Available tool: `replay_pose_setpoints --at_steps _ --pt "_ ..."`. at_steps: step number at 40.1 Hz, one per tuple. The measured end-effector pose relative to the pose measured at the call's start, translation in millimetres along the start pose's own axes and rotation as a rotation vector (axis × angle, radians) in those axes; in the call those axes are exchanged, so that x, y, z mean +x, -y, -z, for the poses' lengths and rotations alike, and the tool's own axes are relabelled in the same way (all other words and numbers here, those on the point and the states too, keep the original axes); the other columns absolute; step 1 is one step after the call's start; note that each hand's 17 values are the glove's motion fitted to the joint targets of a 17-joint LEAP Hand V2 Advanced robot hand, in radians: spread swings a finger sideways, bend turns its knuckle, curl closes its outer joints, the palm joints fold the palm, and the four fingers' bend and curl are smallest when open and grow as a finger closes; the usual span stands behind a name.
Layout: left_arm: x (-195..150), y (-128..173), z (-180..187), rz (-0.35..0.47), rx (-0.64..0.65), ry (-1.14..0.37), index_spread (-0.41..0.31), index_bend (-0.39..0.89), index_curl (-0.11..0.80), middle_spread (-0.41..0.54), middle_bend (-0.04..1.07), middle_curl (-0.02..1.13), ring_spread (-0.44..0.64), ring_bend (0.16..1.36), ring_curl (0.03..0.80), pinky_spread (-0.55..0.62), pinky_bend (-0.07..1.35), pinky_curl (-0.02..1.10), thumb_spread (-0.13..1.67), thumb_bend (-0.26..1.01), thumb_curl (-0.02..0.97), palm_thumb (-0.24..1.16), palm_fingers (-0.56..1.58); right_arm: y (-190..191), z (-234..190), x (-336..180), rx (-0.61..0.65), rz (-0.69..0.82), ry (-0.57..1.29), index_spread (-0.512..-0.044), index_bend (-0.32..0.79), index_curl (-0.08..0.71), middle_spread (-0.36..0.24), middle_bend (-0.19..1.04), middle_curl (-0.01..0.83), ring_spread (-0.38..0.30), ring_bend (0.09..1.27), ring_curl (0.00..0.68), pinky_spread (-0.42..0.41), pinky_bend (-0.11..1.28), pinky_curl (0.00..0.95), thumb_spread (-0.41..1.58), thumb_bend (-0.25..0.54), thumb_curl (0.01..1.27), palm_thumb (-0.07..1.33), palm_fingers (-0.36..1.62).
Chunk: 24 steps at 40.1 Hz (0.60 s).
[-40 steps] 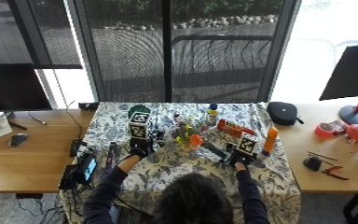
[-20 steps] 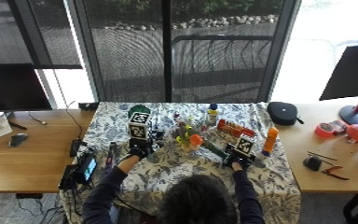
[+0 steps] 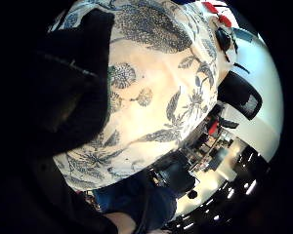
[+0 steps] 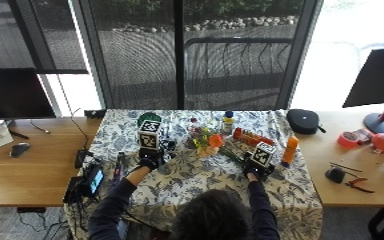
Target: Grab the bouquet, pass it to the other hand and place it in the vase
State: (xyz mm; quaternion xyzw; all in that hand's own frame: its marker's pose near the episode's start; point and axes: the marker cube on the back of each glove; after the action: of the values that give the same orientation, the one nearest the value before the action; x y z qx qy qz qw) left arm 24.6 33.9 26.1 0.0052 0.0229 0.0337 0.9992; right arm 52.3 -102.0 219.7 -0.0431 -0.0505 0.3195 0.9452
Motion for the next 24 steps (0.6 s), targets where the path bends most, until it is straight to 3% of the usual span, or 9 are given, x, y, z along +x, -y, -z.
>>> replay_pose_setpoints --at_steps 8,12,16,20,24 --pt "5 2 -2 -0.005 -0.005 -0.004 -0.023 0.16 0.326 0.260 0.18 0.32 0.38 0.54 0.275 0.42 0.33 0.35 1.23 -0.01 0.254 0.17 0.09 3 7 -1 0.070 0.060 0.143 -0.251 0.42 0.421 -0.210 0.51 0.519 -0.242 0.56 0.418 0.062 0.15 0.241 1.12 0.134 0.48 1.16 1.03" --pt "11 8 -10 -0.021 -0.026 -0.013 -0.022 0.16 0.326 0.260 0.18 0.32 0.38 0.54 0.276 0.42 0.33 0.35 1.23 -0.01 0.254 0.17 0.09 -10 13 -3 0.013 0.039 0.208 -0.248 0.42 0.445 -0.205 0.49 0.530 -0.245 0.58 0.442 0.005 0.16 0.259 1.11 0.129 0.48 1.18 1.07" --pt "20 12 -13 -0.046 -0.043 -0.037 -0.022 0.16 0.326 0.260 0.18 0.32 0.38 0.54 0.277 0.42 0.33 0.35 1.23 -0.01 0.254 0.17 0.09 -21 25 -21 -0.001 0.148 0.401 -0.247 0.43 0.469 -0.206 0.50 0.545 -0.246 0.57 0.456 -0.030 0.16 0.272 1.10 0.127 0.49 1.20 1.09" --pt "29 16 -12 -0.074 -0.065 -0.074 -0.022 0.16 0.327 0.261 0.18 0.32 0.38 0.54 0.278 0.42 0.33 0.35 1.23 -0.01 0.254 0.17 0.09 -22 39 -27 0.084 0.144 0.479 -0.245 0.40 0.483 -0.203 0.48 0.551 -0.253 0.55 0.463 -0.058 0.17 0.290 0.93 0.084 0.53 1.20 1.05" --pt "39 17 -9 -0.101 -0.100 -0.138 -0.019 0.15 0.324 0.270 0.17 0.32 0.38 0.55 0.279 0.42 0.34 0.35 1.23 -0.01 0.254 0.17 0.07 -24 58 -43 0.169 0.288 0.658 -0.247 0.39 0.497 -0.200 0.47 0.562 -0.256 0.52 0.467 -0.082 0.18 0.305 0.75 0.065 0.58 1.23 1.06"
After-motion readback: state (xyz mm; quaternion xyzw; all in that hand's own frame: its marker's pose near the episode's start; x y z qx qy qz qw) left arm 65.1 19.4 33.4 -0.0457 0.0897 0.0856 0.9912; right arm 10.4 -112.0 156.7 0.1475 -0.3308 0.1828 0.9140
